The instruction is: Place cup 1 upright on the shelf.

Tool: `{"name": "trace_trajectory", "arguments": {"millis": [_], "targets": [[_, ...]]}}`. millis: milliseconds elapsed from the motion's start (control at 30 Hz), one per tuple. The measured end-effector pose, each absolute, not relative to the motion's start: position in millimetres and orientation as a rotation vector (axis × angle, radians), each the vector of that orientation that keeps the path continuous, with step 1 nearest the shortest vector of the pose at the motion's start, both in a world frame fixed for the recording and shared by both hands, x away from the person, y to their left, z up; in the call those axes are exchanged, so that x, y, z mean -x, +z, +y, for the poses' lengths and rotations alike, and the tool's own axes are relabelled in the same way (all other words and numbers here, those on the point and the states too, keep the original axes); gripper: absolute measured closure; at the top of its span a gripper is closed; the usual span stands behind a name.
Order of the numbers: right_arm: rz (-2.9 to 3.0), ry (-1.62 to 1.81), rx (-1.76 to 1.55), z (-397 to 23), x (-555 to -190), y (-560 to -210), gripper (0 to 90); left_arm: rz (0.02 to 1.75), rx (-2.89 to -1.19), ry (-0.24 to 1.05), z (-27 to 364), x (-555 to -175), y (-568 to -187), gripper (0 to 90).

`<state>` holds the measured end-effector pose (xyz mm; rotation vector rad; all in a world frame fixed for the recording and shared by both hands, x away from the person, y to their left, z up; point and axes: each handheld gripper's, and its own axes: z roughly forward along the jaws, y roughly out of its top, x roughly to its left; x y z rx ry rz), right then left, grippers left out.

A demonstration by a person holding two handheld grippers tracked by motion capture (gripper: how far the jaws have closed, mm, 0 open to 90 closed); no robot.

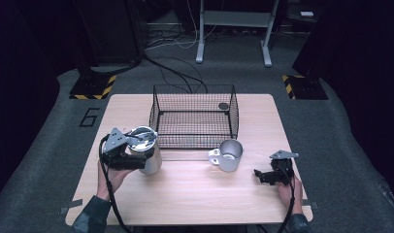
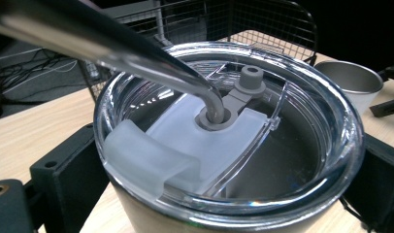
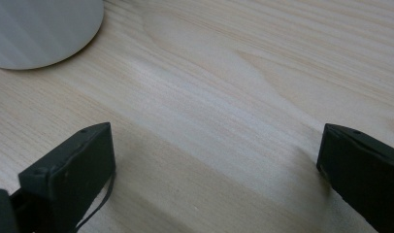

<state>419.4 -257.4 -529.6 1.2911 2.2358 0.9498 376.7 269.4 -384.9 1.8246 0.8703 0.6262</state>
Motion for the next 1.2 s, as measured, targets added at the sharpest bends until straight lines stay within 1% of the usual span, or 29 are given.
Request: {"name": "trace_trajectory", "arguments": {"millis": [67, 100, 867, 1133, 1200], "targets": [[2.244, 0.945, -1.289, -257.7, -419.4, -529.4, 0.0, 0.854, -1.847, 0.619, 267.8, -376.6, -382.5, 3.7], [2.248, 0.942, -1.289, -257.8, -419.4, -529.1, 0.0, 0.854, -1.830, 0.621, 265.7, -376.9, -382.7, 3.7], [2.244, 0.946, -1.290, -257.4, -419.3, -529.3, 0.0, 0.768, -1.856, 0.534, 244.3, -387.5, -368.1, 3.8], [2.245, 0.950, -1.284, -257.5, -419.5, -529.5, 0.0, 0.736, -1.861, 0.529, 239.3, -390.9, -356.8, 3.7], [2.243, 0.951, -1.283, -257.5, -419.5, -529.5, 0.0, 0.730, -1.866, 0.510, 238.1, -392.7, -353.5, 3.8]]}}
